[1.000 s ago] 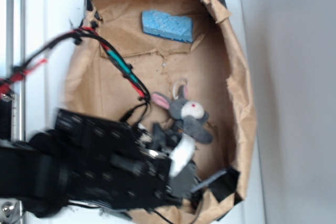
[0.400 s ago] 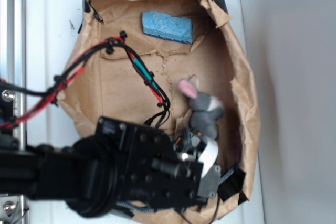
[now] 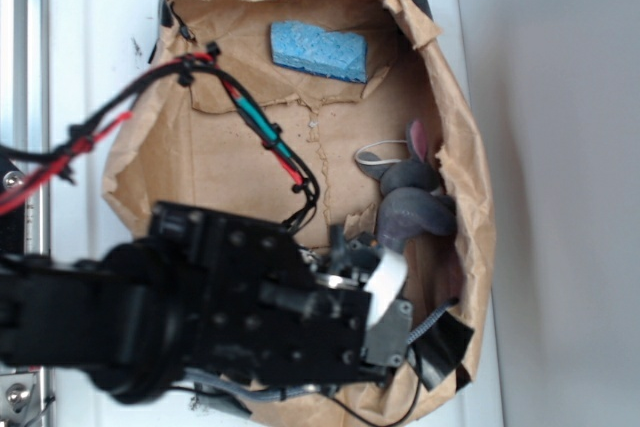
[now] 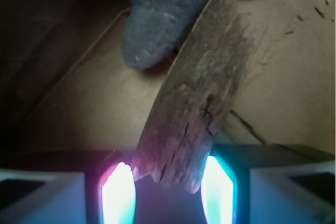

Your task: Grab the wood chip.

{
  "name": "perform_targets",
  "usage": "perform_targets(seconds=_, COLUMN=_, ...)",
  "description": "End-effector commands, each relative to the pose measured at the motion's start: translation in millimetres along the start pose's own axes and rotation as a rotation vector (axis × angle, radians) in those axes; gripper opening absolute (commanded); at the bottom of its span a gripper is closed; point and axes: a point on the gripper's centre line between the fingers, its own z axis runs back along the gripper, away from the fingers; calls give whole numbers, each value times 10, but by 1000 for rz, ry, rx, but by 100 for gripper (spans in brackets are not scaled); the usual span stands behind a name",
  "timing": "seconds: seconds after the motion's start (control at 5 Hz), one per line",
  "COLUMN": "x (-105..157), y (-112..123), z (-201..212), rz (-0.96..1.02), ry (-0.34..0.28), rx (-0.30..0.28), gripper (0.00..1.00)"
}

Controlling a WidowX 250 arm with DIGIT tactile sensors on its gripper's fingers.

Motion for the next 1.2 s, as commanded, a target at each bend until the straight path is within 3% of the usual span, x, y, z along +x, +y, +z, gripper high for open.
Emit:
perform_targets(seconds=0.0, x=278, y=129, z=647, rz=12, ry=10, rx=-27, gripper=0)
perform_targets(seconds=0.2, x=374, y=211, z=872, rz=52, ry=-26, rx=83, gripper=0)
perform_targets(seconds=0.4, x=463, y=363, z=1159, rz=63, ry=-48, rx=134, gripper=0)
perform_targets(seconds=0.6, x=495, y=509, z=1406, rz=74, ry=-51, rx=103, gripper=0)
perform_targets(seconds=0.8, x=532, y=572, z=1539, rz=50, ry=-10, rx=69, gripper=0)
perform_targets(seconds=1.0, x=521, y=528, z=1512, rz=64, ry=-55, rx=66, gripper=0)
